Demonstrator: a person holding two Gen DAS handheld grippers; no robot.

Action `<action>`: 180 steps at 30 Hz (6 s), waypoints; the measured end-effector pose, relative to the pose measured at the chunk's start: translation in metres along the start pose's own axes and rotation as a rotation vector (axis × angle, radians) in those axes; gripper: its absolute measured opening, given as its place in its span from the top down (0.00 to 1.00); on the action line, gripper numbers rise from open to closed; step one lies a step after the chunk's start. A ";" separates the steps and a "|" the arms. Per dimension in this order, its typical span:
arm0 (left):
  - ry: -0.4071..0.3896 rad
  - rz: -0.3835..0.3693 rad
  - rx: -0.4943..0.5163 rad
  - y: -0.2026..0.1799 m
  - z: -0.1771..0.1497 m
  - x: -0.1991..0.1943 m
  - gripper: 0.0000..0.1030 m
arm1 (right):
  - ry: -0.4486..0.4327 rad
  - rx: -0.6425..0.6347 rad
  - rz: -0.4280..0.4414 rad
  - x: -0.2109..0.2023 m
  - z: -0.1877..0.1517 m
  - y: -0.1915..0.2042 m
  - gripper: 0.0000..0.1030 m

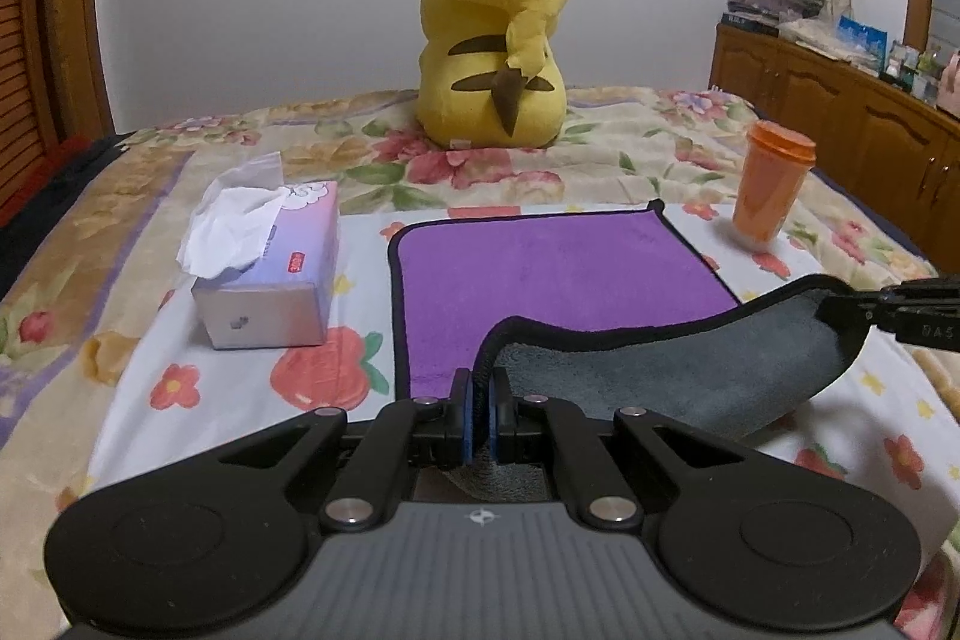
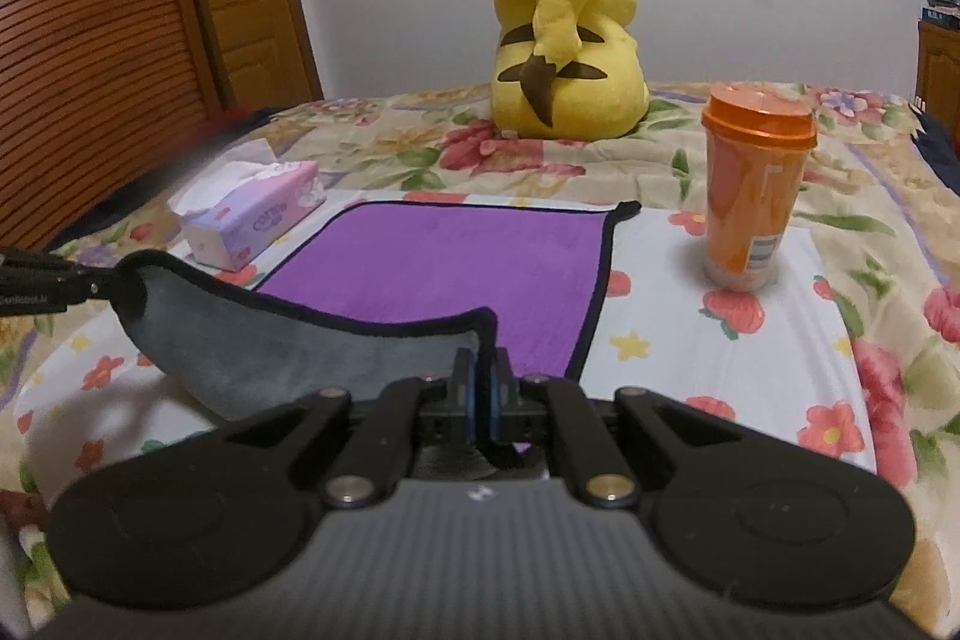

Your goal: Fold towel

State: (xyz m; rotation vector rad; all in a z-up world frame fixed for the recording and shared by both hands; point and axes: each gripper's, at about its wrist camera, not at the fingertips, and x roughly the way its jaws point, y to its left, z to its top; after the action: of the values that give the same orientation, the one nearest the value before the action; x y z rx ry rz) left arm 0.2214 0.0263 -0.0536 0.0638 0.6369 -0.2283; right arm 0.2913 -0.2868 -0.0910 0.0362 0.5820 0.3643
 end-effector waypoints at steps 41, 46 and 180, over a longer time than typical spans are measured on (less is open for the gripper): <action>-0.086 0.039 0.069 0.015 0.077 0.061 0.93 | -0.082 -0.152 -0.047 0.048 0.068 -0.011 0.95; -0.102 0.053 0.054 0.017 0.089 0.071 0.93 | -0.098 -0.173 -0.070 0.060 0.078 -0.012 0.95; -0.044 0.071 -0.017 -0.071 -0.016 -0.170 0.00 | -0.127 -0.011 -0.099 -0.148 -0.006 0.073 0.00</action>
State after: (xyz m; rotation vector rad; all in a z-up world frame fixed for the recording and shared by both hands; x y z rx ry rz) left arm 0.0631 -0.0083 0.0360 0.0644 0.5919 -0.1555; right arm 0.1502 -0.2696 -0.0075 0.0198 0.4539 0.2674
